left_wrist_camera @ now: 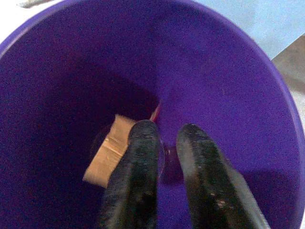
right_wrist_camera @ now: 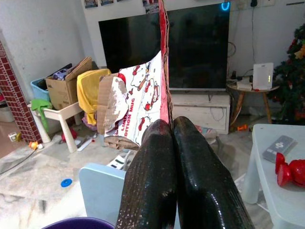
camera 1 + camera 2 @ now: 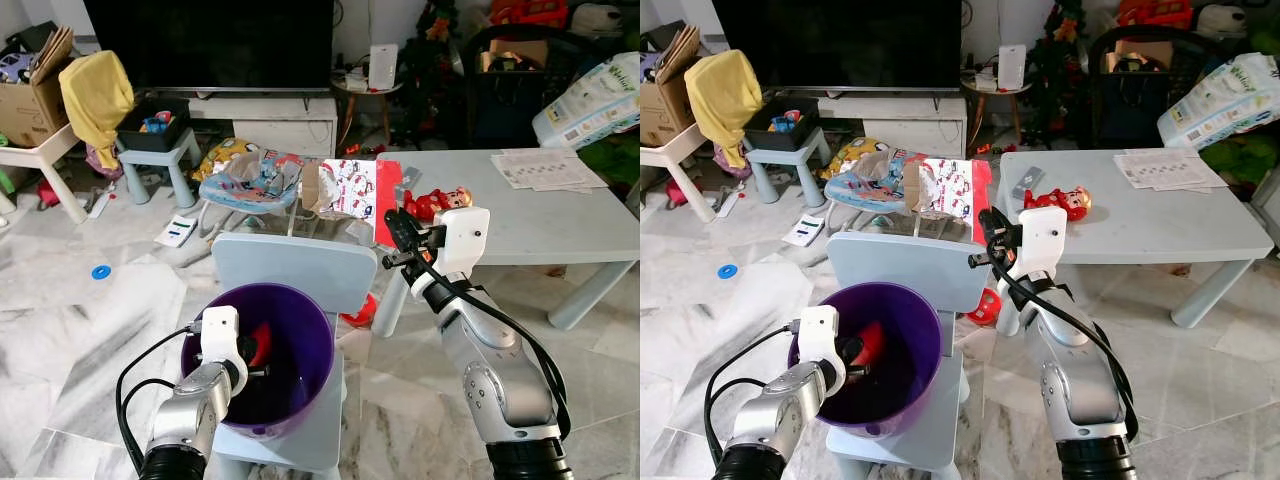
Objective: Picking trash to rubbish bin
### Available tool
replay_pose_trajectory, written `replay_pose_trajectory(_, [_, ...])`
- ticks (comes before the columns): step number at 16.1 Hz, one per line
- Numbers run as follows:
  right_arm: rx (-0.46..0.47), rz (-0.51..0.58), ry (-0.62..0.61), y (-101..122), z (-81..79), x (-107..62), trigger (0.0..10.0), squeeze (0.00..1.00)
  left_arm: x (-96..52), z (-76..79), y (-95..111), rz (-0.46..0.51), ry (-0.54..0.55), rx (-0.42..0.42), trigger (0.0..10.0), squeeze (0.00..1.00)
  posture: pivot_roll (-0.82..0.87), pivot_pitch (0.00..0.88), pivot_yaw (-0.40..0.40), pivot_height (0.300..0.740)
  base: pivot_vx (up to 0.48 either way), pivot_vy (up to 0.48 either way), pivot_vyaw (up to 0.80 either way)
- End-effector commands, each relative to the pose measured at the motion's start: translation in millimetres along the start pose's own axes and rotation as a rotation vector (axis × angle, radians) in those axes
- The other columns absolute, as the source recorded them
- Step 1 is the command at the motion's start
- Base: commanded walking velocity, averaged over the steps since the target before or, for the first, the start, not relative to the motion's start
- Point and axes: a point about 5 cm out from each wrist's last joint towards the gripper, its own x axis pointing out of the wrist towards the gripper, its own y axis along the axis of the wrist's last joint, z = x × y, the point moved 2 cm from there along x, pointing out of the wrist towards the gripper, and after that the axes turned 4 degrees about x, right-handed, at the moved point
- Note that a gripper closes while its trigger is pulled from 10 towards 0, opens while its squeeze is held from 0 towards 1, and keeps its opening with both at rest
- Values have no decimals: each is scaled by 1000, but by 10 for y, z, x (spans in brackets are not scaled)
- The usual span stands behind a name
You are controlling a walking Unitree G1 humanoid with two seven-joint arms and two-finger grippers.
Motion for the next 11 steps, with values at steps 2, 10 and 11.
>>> replay_pose_trajectory(2, [-14,4,16,41,-11,-3,10000,0,-51,-36,-59,-12,-5,49,10000,1000,-47,60,-40,740,0,0,0])
replay_pose_trajectory(10, [-107,-283,178,-640,7,73,10000,0,-982,54,103,368,-157,387,10000,1000,46,69,-42,740,0,0,0])
replay_pose_trajectory(11, [-106,-326,212,-745,-26,75,10000,0,-1058,21,69,369,-157,366,10000,1000,61,70,-44,740,0,0,0])
